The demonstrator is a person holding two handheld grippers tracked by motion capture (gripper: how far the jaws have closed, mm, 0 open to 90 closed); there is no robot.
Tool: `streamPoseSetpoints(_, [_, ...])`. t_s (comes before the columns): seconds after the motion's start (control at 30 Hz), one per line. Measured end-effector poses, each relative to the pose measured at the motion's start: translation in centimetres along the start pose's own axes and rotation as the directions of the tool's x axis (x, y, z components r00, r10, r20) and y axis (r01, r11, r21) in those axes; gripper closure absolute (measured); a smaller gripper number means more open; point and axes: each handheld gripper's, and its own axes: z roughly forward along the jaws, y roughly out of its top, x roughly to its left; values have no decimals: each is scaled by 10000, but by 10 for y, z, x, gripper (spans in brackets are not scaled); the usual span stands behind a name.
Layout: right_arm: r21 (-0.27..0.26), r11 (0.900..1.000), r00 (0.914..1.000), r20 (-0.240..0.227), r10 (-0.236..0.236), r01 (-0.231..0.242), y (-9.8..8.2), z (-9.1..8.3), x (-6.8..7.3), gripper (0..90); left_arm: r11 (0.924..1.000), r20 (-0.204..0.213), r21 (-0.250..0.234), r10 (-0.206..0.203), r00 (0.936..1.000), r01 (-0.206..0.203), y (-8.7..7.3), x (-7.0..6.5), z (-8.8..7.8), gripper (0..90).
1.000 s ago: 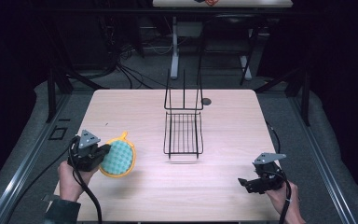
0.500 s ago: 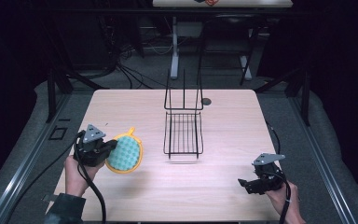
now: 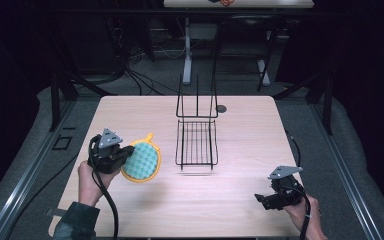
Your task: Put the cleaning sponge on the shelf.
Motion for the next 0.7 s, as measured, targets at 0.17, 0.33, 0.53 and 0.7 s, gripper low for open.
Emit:
streamPoseSetpoints(0.17, [25,10000,10000,-11,93,-93,-1,-1,-2,130,10000,48,-76,29,10000,-29,5,-3,5,883])
streamPoseSetpoints(0.33, [146,9998,9999,17,104,-105,-2,1,-2,130,9998,110,-182,61,9999,-59,12,-7,10,882])
streamPoseSetpoints(0.53, [145,9998,9999,26,128,-128,-1,0,-2,131,9994,166,-311,155,9997,-149,20,-11,12,883])
streamPoseSetpoints(0.7, [212,9997,9999,6,131,-131,-1,0,-2,133,9992,238,-382,145,9996,-135,26,-14,15,883])
